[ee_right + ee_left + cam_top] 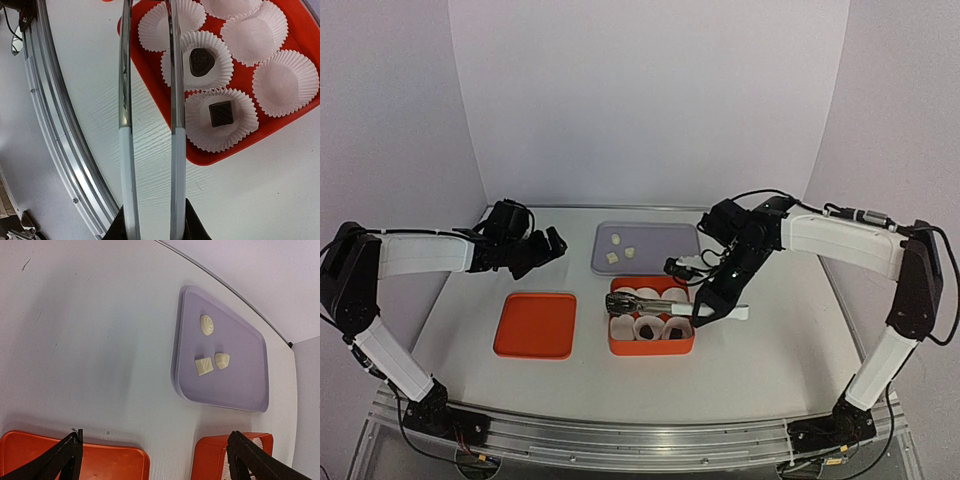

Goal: Pack the chocolate

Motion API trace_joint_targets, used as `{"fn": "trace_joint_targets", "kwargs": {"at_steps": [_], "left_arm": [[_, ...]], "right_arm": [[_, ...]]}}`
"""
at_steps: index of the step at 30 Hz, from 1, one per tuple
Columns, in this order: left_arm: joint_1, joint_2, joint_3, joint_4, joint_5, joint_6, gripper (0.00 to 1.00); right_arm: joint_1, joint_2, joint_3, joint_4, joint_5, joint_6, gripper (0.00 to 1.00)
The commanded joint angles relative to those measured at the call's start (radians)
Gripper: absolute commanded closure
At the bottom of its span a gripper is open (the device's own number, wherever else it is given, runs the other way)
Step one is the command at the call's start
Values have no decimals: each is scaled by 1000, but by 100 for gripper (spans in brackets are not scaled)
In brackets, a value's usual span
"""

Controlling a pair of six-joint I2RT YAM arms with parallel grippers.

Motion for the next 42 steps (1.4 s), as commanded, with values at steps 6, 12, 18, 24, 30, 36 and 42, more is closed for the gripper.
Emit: {"fn": "trace_joint_targets", "kwargs": {"at_steps": [6, 12, 18, 24, 30, 36, 42], "left_arm": [[-4, -26, 20, 14, -1, 12, 0], [-3, -27, 19, 15, -4, 12, 0], [-4, -23, 18, 19, -2, 12, 0], [-4, -29, 10, 23, -2, 8, 0], [-4, -37, 0, 28, -2, 4, 0], [-4, -38, -2, 32, 0, 3, 0], [-4, -38, -2, 35, 0, 2, 0]], "right_arm": [[3, 65, 13, -38, 41, -42, 100], [2, 86, 28, -40, 41, -53, 100], [3, 104, 44, -39, 46, -54, 98], [4, 114, 58, -39, 53, -47, 94], [9, 118, 68, -35, 61, -43, 89], [13, 116, 77, -32, 67, -35, 84], [15, 114, 80, -30, 71, -32, 76]]}}
